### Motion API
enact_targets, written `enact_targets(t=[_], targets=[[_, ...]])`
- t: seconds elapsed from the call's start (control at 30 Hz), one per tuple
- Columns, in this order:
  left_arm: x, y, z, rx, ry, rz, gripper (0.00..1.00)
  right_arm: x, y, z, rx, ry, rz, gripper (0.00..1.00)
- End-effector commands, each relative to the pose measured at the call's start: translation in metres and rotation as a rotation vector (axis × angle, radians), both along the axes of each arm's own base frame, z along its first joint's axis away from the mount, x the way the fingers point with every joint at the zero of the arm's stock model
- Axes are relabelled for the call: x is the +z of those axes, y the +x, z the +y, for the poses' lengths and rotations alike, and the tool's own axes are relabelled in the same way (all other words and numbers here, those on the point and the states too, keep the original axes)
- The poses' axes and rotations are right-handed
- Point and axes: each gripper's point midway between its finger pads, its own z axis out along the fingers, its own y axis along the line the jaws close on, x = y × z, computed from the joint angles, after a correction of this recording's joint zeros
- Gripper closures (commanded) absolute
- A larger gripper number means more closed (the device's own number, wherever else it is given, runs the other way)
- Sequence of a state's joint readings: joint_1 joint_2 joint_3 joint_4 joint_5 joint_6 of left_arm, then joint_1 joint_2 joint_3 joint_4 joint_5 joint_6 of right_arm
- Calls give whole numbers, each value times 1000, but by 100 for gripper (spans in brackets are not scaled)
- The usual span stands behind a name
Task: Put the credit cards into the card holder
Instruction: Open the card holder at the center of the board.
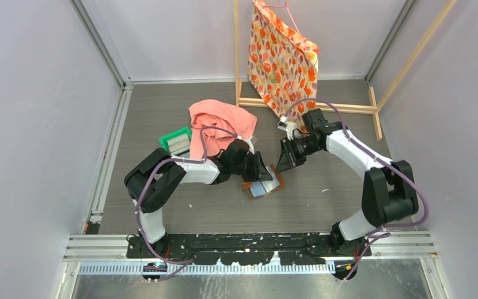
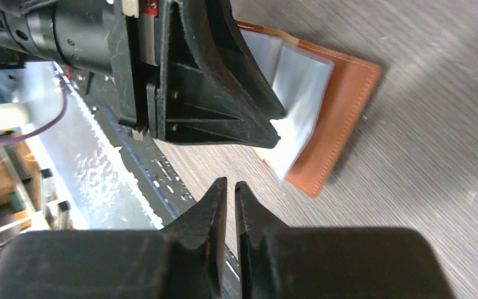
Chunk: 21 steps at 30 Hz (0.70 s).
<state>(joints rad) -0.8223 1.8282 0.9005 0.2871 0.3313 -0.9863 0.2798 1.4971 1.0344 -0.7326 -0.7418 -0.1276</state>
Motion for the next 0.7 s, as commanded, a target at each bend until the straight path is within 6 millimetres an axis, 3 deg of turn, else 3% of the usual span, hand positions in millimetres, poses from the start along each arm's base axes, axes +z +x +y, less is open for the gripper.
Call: enact_targets(t=[0.0, 0.17, 0.33, 0.47, 0.67], targets=[[-9, 8, 3, 38, 10, -16, 71, -11, -8, 21, 37, 77, 166, 89], [-15, 9, 0, 42, -2, -5, 73, -41, -4, 21, -15, 0, 248, 94], [-15, 9, 3, 45, -2, -14, 74, -81, 10, 2, -129, -193, 277, 94], [-16, 2, 13, 44, 19, -19, 73, -104, 8, -5, -136, -317, 303, 96], [-25, -15, 40, 62, 63, -14, 71, -121, 3, -4, -99, -422, 304, 96]])
